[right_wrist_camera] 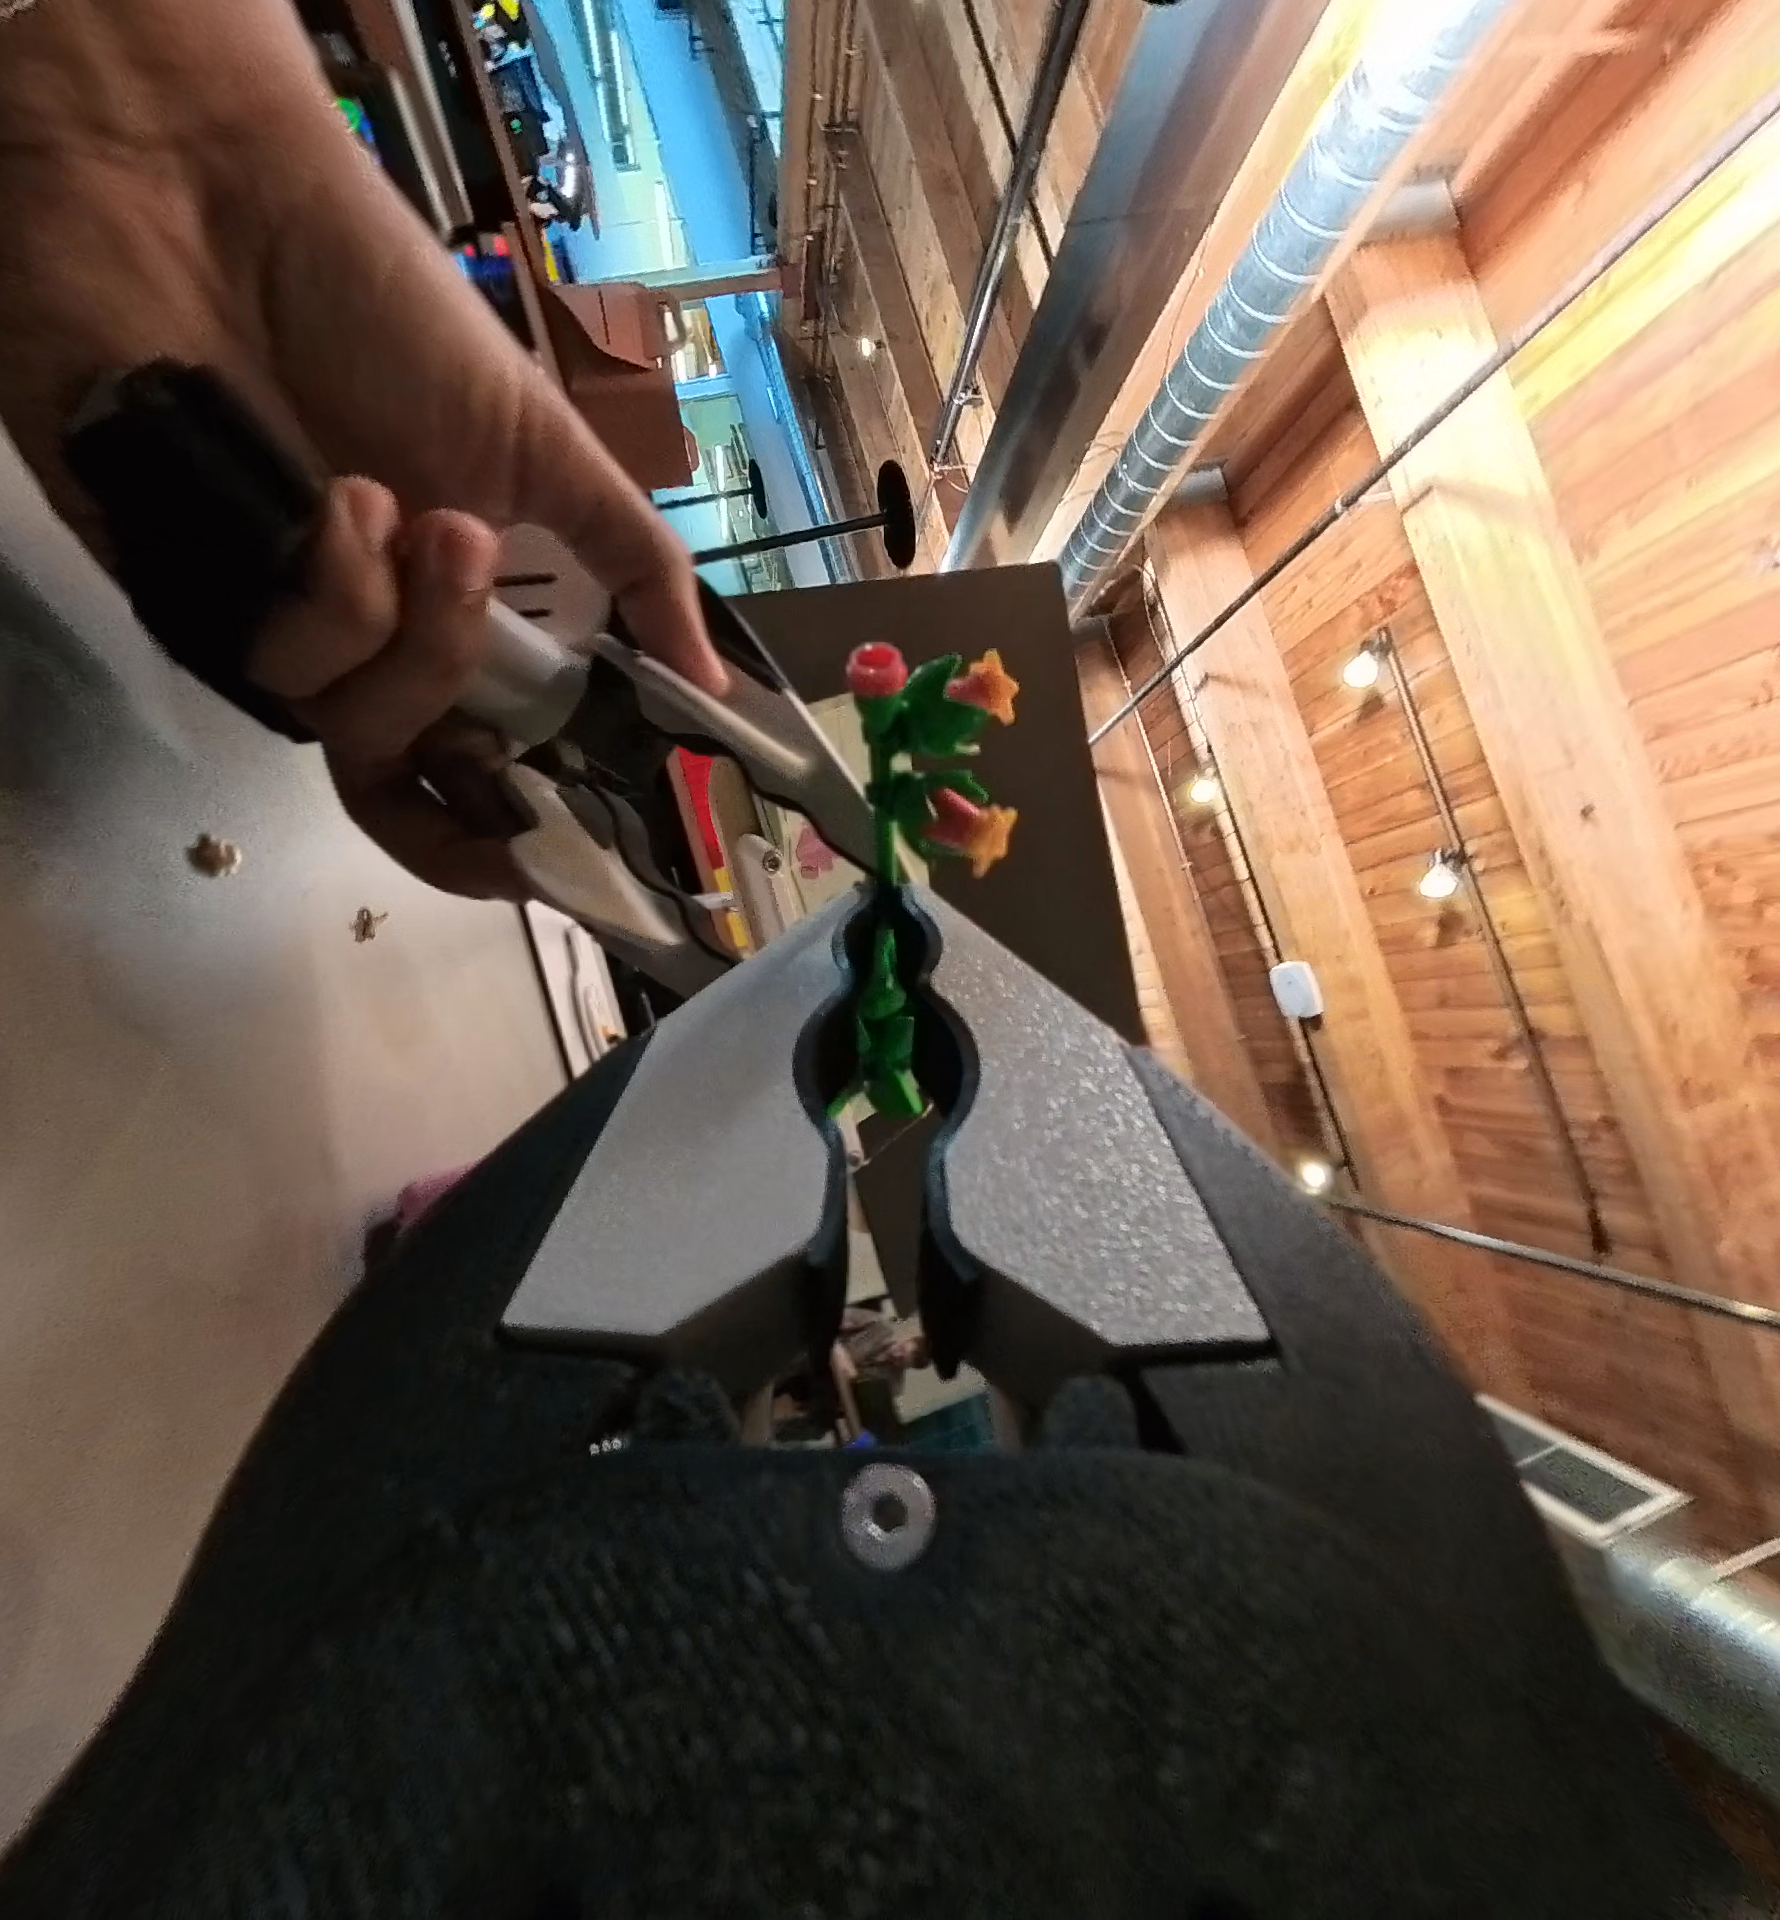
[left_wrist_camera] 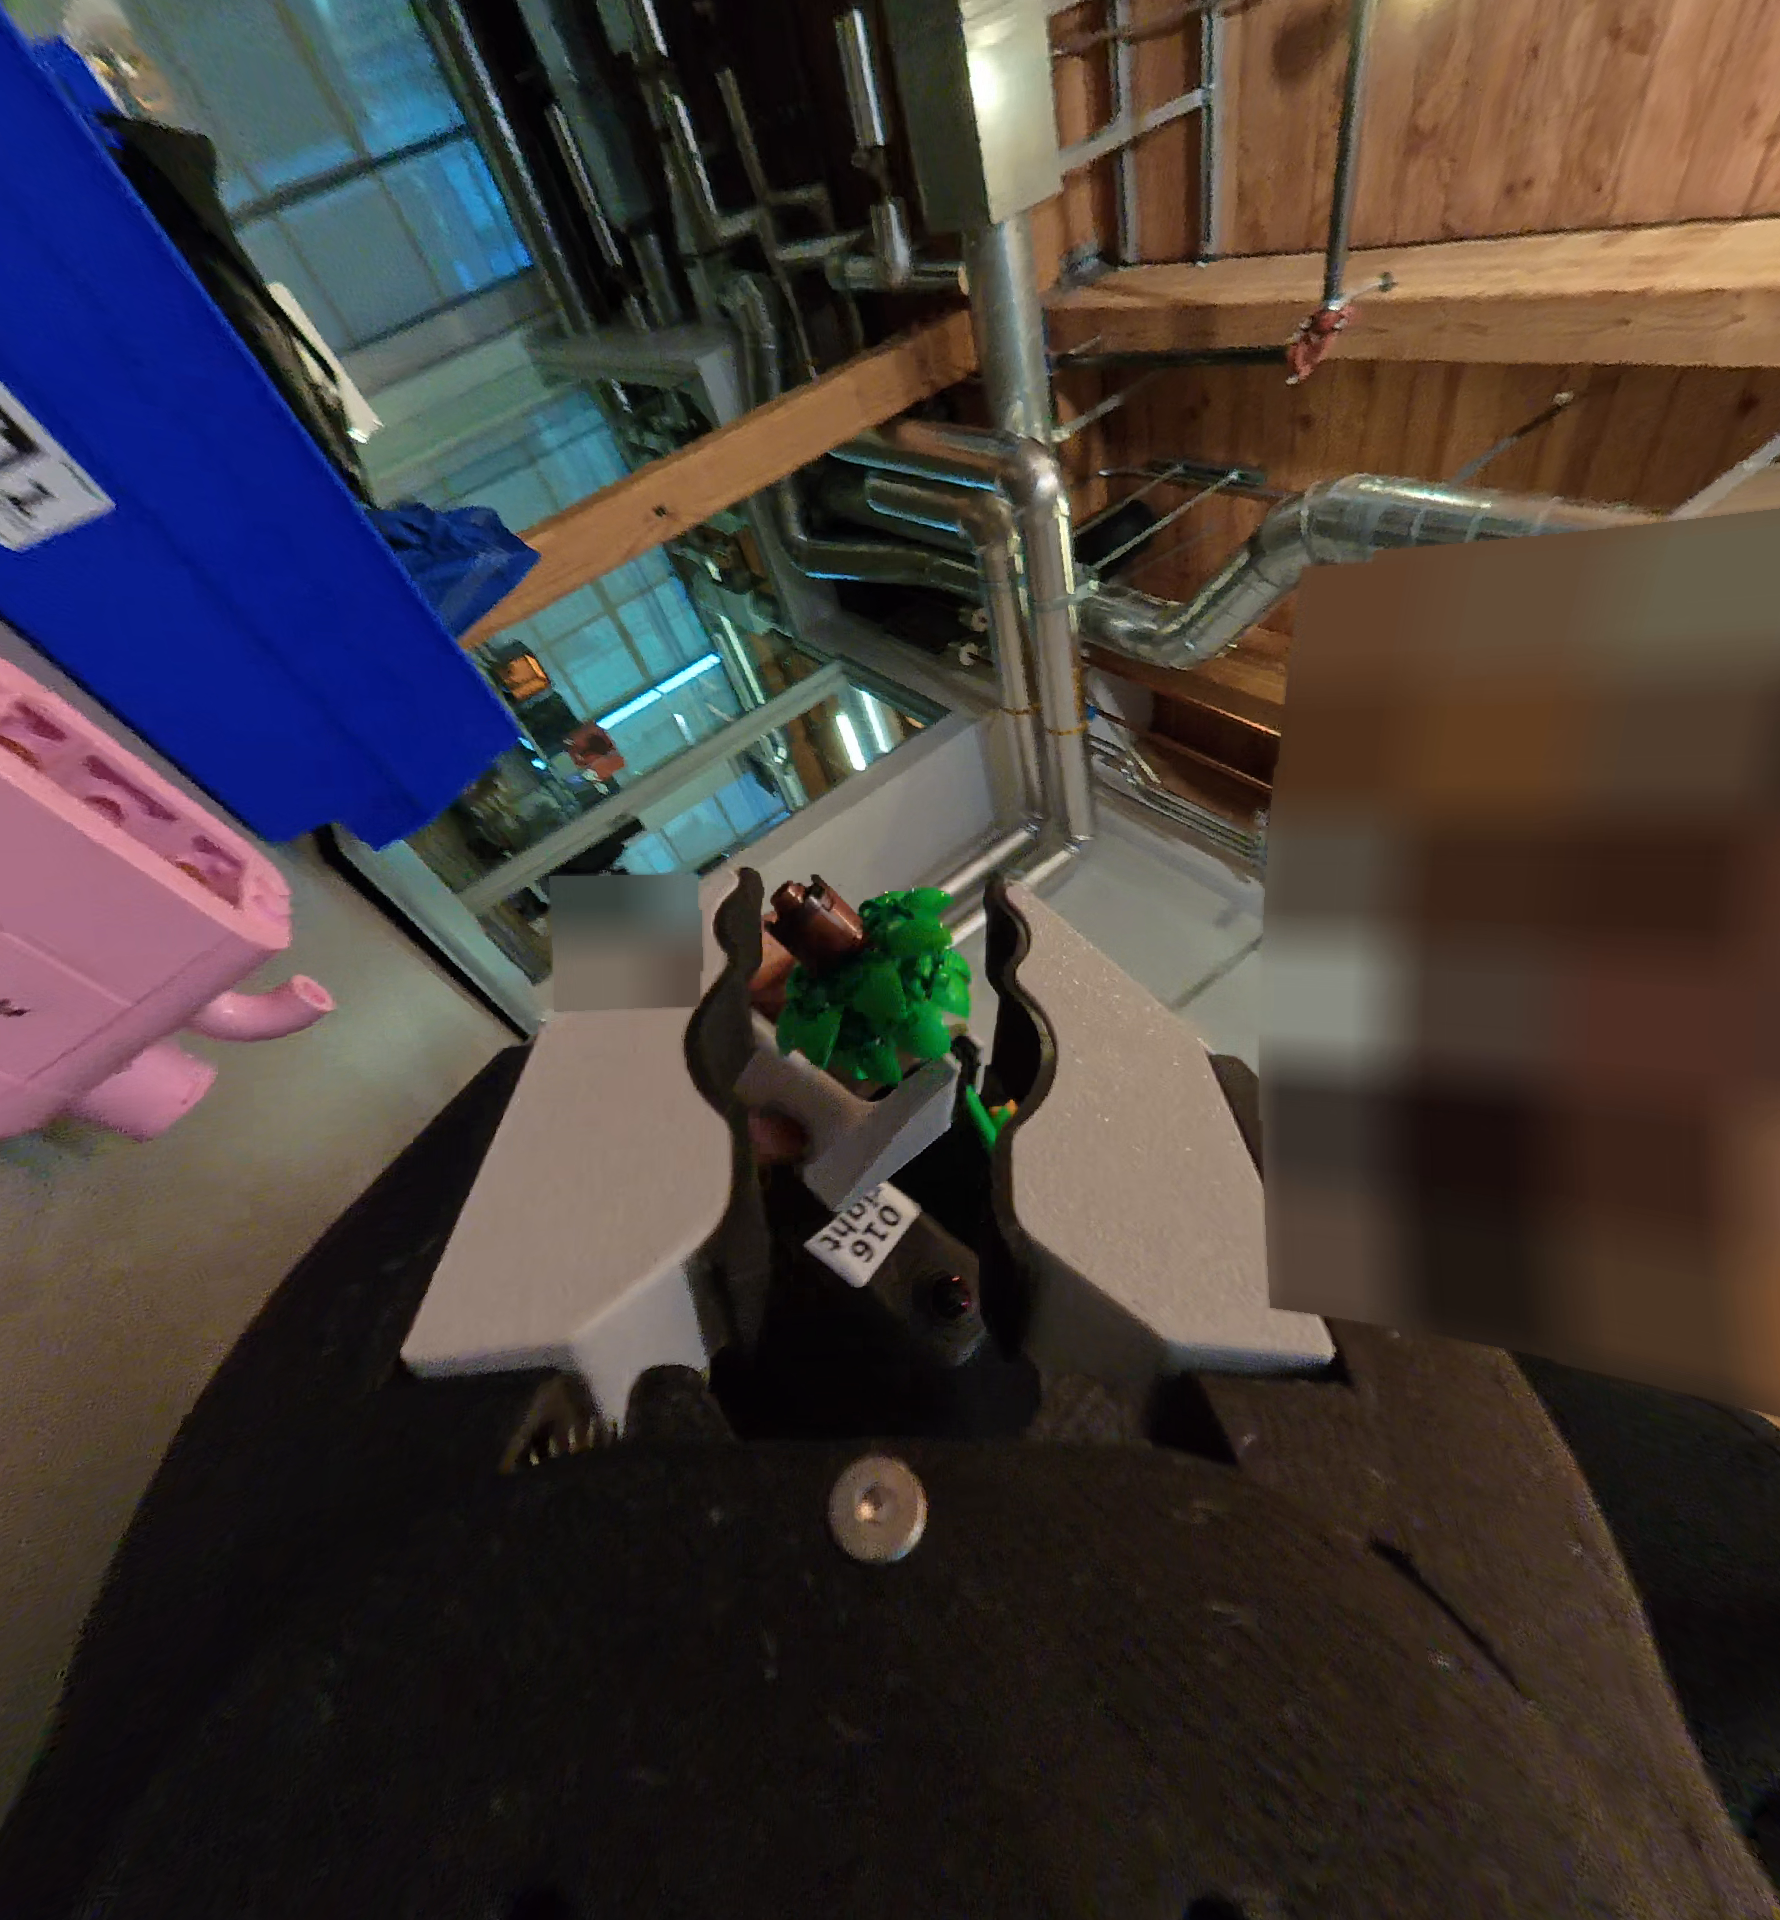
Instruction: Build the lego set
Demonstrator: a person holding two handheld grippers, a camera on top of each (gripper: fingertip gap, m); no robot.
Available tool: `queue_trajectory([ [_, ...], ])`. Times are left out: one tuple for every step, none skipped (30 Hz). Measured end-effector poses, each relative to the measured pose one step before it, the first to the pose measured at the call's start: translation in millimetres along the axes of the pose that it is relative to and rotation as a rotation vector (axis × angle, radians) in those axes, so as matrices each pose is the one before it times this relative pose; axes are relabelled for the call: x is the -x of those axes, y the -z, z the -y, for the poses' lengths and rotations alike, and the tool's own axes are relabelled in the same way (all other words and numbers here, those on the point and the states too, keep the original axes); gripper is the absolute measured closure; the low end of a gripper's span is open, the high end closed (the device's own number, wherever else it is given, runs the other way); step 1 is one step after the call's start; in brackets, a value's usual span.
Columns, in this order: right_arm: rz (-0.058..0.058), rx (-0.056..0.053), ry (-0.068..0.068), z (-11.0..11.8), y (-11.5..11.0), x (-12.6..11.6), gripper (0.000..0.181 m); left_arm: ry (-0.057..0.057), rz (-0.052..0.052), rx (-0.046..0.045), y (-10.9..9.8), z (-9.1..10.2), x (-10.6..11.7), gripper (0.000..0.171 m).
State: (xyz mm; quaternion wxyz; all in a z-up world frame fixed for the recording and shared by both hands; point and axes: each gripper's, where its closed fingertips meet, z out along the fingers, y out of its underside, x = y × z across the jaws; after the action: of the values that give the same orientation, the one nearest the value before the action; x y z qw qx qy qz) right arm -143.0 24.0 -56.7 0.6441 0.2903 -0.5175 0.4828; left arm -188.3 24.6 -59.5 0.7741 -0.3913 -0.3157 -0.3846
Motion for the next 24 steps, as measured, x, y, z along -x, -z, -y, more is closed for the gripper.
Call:
queue_trajectory([
  [-0.0063,0.0037,-0.0399,-1.36,-0.73,-3.80,0.181,-0.0172,0.0274,-0.00842,3.02,2.48,1.88,0.129],
  [-0.0051,0.0055,-0.0468,-2.08,-1.12,-4.20,0.181,-0.0216,0.0292,-0.01039,3.37,2.89,2.09,0.129],
  [0.0009,0.0107,-0.0546,-3.26,-1.90,-4.17,0.181,-0.0245,0.0255,-0.01744,3.50,3.92,1.31,0.128],
  [0.0023,0.0150,-0.0637,-4.55,-2.62,-4.94,0.181,-0.0275,0.0195,-0.02292,3.79,4.94,0.28,0.127],
  [0.0066,0.0191,-0.0744,-5.89,-3.26,-5.52,0.181,-0.0296,0.0193,-0.02365,3.96,5.24,0.17,0.128],
  [0.0152,0.0256,-0.0854,-7.30,-4.21,-5.62,0.181,-0.0291,0.0193,-0.02022,3.70,4.65,0.15,0.128],
  [0.0211,0.0297,-0.0978,-8.27,-4.77,-5.97,0.181,-0.0277,0.0196,-0.01408,3.26,3.77,0.35,0.128],
  [0.0304,0.0320,-0.1127,-8.76,-5.15,-5.55,0.181,-0.0279,0.0212,-0.01122,2.78,3.41,0.79,0.128],
  [0.0375,0.0341,-0.1247,-8.92,-5.36,-5.16,0.181,-0.0293,0.0221,-0.01175,2.35,3.05,1.01,0.129],
  [0.0384,0.0334,-0.1282,-8.49,-5.48,-5.44,0.181,-0.0308,0.0243,-0.01222,1.82,2.89,1.58,0.129],
  [0.0395,0.0264,-0.1245,-6.90,-5.42,-5.50,0.181,-0.0312,0.0236,-0.00936,1.40,2.06,1.58,0.129],
  [0.0396,0.0173,-0.1156,-4.99,-5.17,-5.14,0.181,-0.0293,0.0231,-0.00443,0.98,1.12,1.85,0.129],
  [0.0382,0.0148,-0.0988,-4.32,-4.99,-4.42,0.181,-0.0287,0.0228,0.00237,0.42,0.09,1.94,0.129],
  [0.0342,0.0170,-0.0772,-4.47,-4.71,-3.91,0.181,-0.0326,0.0195,0.00605,-0.02,-0.56,1.27,0.129],
  [0.0289,0.0164,-0.0586,-4.51,-4.35,-3.20,0.181,-0.0383,0.0197,0.00786,-0.27,-0.87,0.78,0.129],
  [0.0264,0.0112,-0.0469,-4.17,-3.80,-2.25,0.181,-0.0438,0.0269,0.01307,-0.88,-1.64,1.28,0.129],
  [0.0211,0.0030,-0.0407,-3.26,-2.90,-1.55,0.181,-0.0453,0.0295,0.02129,-1.41,-2.76,1.25,0.128],
  [0.0143,-0.0073,-0.0386,-2.11,-2.02,-1.33,0.181,-0.0453,0.0275,0.02814,-1.97,-3.65,0.74,0.128],
  [0.0111,-0.0123,-0.0380,-1.88,-1.30,-0.72,0.181,-0.0438,0.0279,0.02914,-2.34,-3.86,0.72,0.128],
  [0.0092,-0.0094,-0.0340,-2.29,-0.90,-0.29,0.181,-0.0395,0.0291,0.02804,-2.56,-3.95,1.21,0.127],
  [0.0069,-0.0028,-0.0257,-3.09,-0.88,-0.12,0.181,-0.0321,0.0316,0.02773,-2.65,-4.22,2.10,0.125],
  [0.0053,0.0064,-0.0168,-4.01,-0.86,-0.10,0.181,-0.0258,0.0270,0.02843,-2.73,-4.58,2.25,0.124],
  [0.0033,0.0118,-0.0071,-4.36,-0.79,0.06,0.181,-0.0187,0.0231,0.02852,-2.69,-4.95,2.38,0.122],
  [0.0012,0.0114,-0.0002,-3.90,-0.74,0.01,0.181,-0.0117,0.0222,0.02920,-2.72,-5.10,2.98,0.120],
])
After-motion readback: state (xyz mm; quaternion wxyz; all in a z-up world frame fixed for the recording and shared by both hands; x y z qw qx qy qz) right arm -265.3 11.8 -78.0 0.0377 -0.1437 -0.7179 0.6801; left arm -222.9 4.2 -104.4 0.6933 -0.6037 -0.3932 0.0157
